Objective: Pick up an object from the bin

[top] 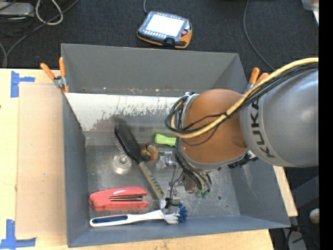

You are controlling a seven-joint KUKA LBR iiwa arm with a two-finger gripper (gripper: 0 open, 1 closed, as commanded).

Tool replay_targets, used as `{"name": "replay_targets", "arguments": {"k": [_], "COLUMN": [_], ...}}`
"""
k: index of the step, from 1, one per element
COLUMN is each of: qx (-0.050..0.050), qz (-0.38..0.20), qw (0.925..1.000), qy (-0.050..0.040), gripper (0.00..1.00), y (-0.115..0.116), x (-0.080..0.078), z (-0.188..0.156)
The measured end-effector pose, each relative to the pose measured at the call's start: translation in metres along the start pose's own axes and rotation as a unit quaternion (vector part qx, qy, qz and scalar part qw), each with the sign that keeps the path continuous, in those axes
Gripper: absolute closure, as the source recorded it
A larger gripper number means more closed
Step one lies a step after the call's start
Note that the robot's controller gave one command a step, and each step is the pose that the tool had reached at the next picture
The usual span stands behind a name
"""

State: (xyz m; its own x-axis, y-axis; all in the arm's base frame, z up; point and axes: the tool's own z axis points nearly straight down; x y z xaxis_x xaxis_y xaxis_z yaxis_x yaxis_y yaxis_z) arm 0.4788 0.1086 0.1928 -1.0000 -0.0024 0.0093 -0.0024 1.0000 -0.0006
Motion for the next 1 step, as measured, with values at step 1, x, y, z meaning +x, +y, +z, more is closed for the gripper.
{"name": "replay_targets", "arguments": {"k": [1], "qx": [0.000], "qz": [0.002], "qw": [1.0000], "qy": [-0.0033], "gripper": [0.00], "y": [-0.0008], "x": [-0.0017], "z": [-0.0028]}}
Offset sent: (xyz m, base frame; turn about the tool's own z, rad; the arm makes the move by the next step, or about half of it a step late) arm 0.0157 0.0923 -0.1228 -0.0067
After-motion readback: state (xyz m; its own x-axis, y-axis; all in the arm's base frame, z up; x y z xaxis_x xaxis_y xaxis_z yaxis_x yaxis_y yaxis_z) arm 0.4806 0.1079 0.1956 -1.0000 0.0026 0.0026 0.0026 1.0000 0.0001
